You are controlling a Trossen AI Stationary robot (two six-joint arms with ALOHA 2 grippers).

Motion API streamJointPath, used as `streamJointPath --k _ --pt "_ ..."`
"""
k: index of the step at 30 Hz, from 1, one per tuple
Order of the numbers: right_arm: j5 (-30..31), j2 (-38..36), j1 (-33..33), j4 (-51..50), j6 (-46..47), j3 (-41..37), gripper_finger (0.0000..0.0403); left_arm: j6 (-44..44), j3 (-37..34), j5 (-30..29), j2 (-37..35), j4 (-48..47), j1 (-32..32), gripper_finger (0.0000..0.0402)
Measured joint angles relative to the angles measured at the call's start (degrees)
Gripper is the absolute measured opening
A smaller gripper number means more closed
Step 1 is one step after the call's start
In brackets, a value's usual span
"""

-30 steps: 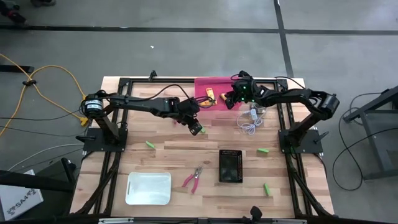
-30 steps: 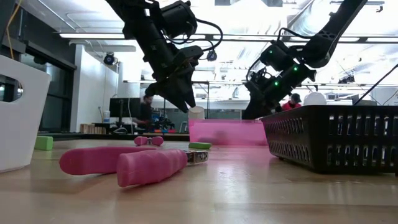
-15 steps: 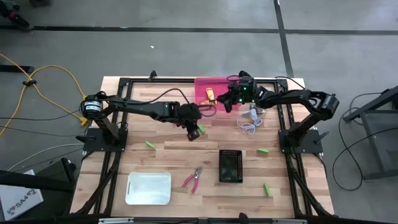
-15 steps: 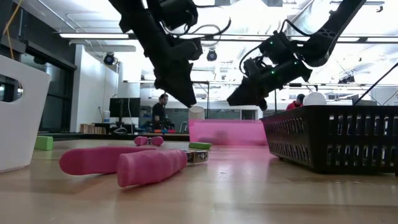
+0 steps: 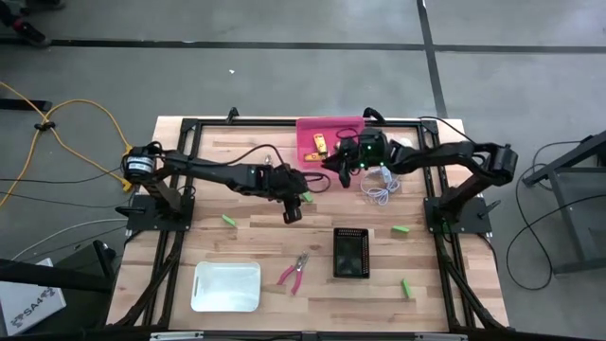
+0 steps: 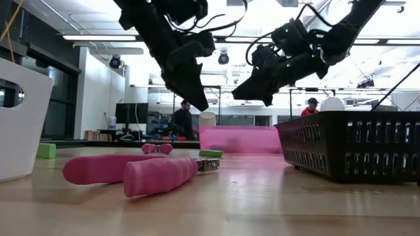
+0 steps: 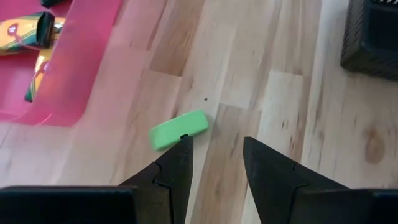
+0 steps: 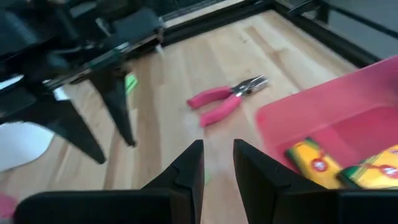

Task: Pick & Place School Supplies
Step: Put the pink ticket punch into the white bin

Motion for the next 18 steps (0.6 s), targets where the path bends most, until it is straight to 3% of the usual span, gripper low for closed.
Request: streamJointPath --k 10,18 --pt "10.6 -7.7 6.3 -18.1 -4.5 0.0 0.0074 -2.0 -9.0 -2.5 -6.7 7.9 -1.6 0.0136" --pt "16.7 -16.6 10.7 -37.0 -4.0 -0.1 0.0074 -2.6 -17.7 2.9 -12.2 17.5 -0.5 0.0136"
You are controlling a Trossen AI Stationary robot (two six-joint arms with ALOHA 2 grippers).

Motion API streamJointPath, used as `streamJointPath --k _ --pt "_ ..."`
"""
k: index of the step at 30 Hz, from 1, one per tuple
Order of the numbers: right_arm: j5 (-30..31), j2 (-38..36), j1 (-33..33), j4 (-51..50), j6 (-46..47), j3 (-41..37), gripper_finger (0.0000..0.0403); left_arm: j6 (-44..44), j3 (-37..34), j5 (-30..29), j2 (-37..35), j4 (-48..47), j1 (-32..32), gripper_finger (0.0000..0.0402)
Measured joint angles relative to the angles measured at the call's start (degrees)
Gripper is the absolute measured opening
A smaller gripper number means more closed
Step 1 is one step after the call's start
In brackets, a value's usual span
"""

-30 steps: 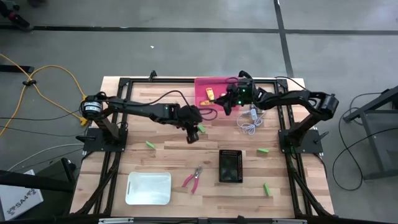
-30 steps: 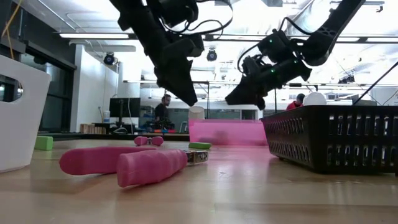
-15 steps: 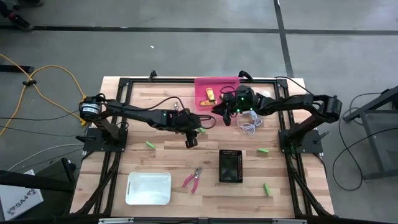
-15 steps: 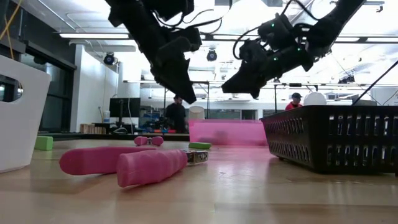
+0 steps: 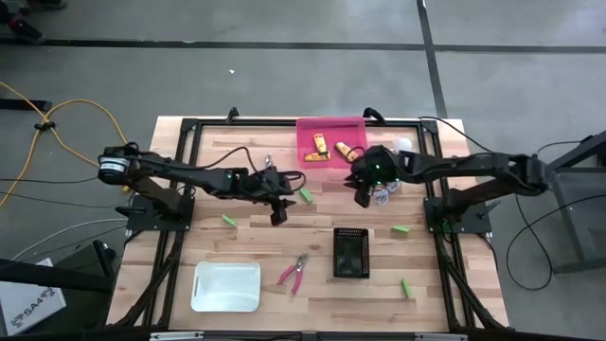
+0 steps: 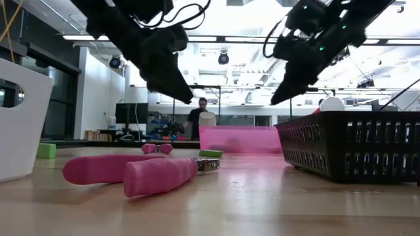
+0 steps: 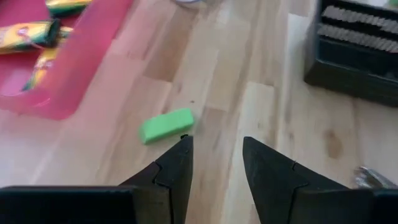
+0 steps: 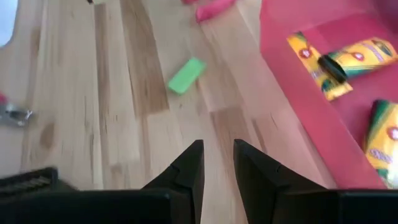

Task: Pick & Place School Supplies
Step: Put the pink ticket punch into the white bin

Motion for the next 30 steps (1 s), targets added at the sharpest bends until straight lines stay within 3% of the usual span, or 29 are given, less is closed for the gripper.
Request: streamJointPath --k 10,18,24,30 --pt "1.6 -8.7 5.7 -15.2 5.4 0.0 0.0074 0.1 -0.6 1.4 -0.5 2.5 -2.0 0.0136" --pt "1.8 -11.3 10.7 -26.4 11.1 0.0 0.0074 0.5 -0.7 1.5 -2.9 1.2 -4.7 0.0136" --pt "1.6 -11.3 15.1 -25.1 13.7 0.0 0.0074 -1.6 -0.7 1.1 -6.5 -3.4 -7.1 0.0136" --pt "2.8 -11.3 19.2 -16.9 13.6 0.0 0.0074 -12.7 -0.7 -2.3 -6.9 -2.2 -12.1 0.0136"
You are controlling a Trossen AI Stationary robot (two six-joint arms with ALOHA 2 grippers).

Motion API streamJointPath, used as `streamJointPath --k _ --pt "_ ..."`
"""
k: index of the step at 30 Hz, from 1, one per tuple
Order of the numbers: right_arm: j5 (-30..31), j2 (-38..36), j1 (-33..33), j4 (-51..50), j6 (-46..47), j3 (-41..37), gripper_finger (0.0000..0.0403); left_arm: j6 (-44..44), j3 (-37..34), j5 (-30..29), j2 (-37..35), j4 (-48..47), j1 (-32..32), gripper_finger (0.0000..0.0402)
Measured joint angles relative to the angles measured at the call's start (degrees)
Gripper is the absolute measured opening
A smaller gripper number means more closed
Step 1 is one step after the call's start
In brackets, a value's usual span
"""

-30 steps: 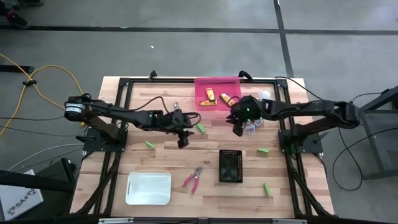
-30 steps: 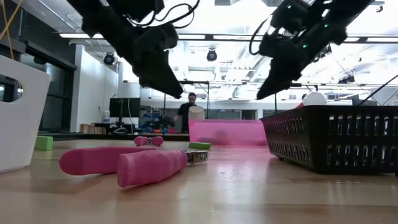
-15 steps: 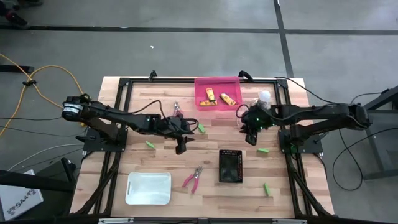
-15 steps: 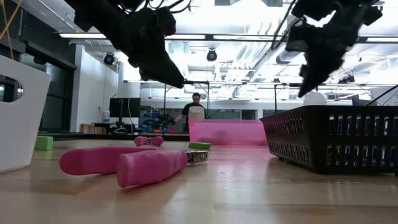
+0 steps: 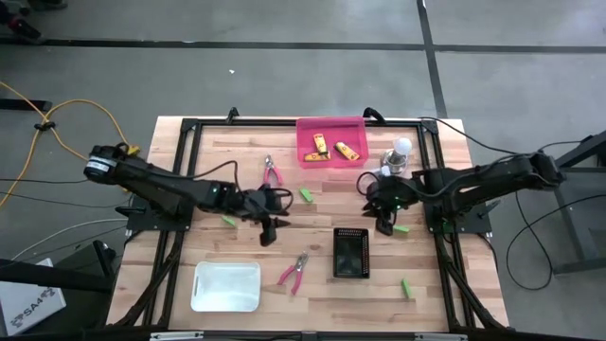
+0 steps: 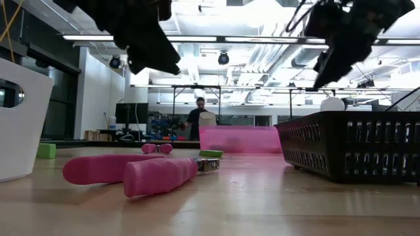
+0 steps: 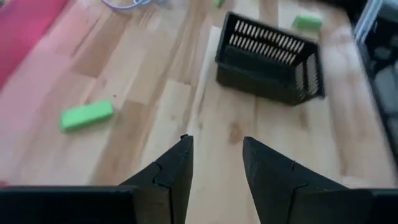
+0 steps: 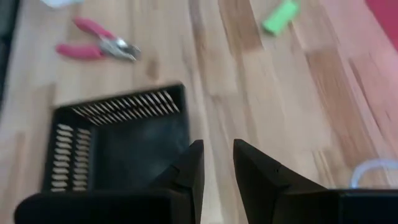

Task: Pick & Place School Supplies
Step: Put the pink ticket punch into the white bin

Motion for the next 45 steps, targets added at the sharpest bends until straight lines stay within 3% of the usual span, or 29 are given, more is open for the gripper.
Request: streamJointPath --k 7,11,15,20,27,30,38,45 --pt "-0.1 0.0 2.9 7.9 -1.9 0.0 0.0074 -13.7 0.0 -9.4 0.1 -0.3 -9.0 0.0136" --pt "0.1 0.0 3.7 8.8 -3.4 0.0 0.0074 -18.4 0.0 -11.7 0.2 -0.2 -13.4 0.0136" --pt "0.6 0.0 3.6 8.4 -3.6 0.0 0.0074 -21.7 1.6 -11.8 1.0 -1.0 -16.5 0.0136" --pt "3.2 0.0 3.6 4.7 -3.5 0.0 0.0074 -23.0 9.3 -10.1 6.2 -6.4 -18.7 0.0136" --pt "3.5 0.0 3.6 1.4 -3.1 0.0 0.0074 -30.2 25.0 -10.1 17.3 -29.5 -18.7 0.0136" --pt "3.5 0.0 3.6 1.2 -3.1 0.0 0.0074 -34.7 29.1 -10.6 20.1 -34.3 -18.5 0.0136" --pt "3.5 0.0 3.6 -0.4 -3.5 0.0 0.0074 -41.7 33.0 -10.3 23.5 -35.1 -19.4 0.0136" --pt "3.5 0.0 3.6 -1.9 -3.6 0.0 0.0074 -39.9 33.7 -7.6 27.0 -34.7 -20.3 0.0136"
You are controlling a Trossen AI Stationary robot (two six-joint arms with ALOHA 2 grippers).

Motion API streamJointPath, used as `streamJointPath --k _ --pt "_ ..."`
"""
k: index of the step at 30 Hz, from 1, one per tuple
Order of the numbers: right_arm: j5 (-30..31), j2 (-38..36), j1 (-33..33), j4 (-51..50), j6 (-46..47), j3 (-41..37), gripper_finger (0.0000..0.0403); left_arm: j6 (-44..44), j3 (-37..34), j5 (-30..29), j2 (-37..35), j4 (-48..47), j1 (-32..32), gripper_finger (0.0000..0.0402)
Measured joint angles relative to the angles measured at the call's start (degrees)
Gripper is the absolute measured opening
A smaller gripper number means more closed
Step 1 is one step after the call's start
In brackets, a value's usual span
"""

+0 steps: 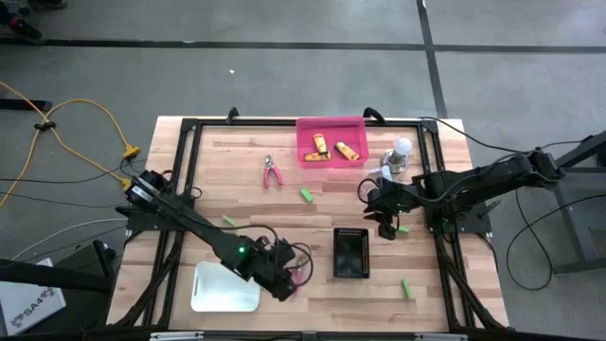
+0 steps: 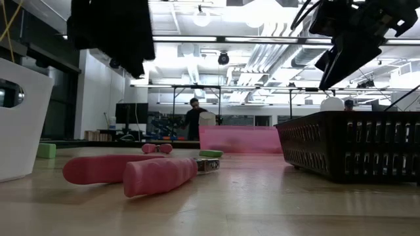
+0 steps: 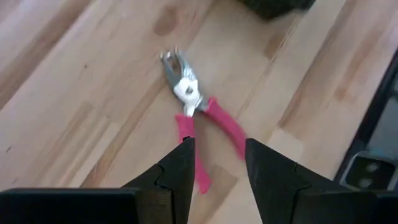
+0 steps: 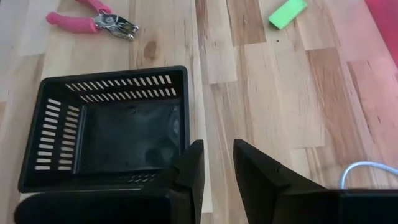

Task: Pick & Place School Supplies
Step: Put the pink ticket punch into the white bin

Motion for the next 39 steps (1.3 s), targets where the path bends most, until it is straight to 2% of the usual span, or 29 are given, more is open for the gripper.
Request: streamJointPath --k 15,26,39 --pt "-0.5 0.0 0.0 -0.7 0.2 0.0 0.0074 8.4 0.0 2.9 2.5 3.2 1.0 0.0136" --pt "-0.5 0.0 0.0 -0.8 0.2 0.0 0.0074 12.3 0.0 12.6 8.1 6.4 2.0 0.0136" --pt "-0.5 0.0 0.0 -0.6 0.5 0.0 0.0074 12.2 0.0 12.2 8.0 5.1 4.3 0.0136"
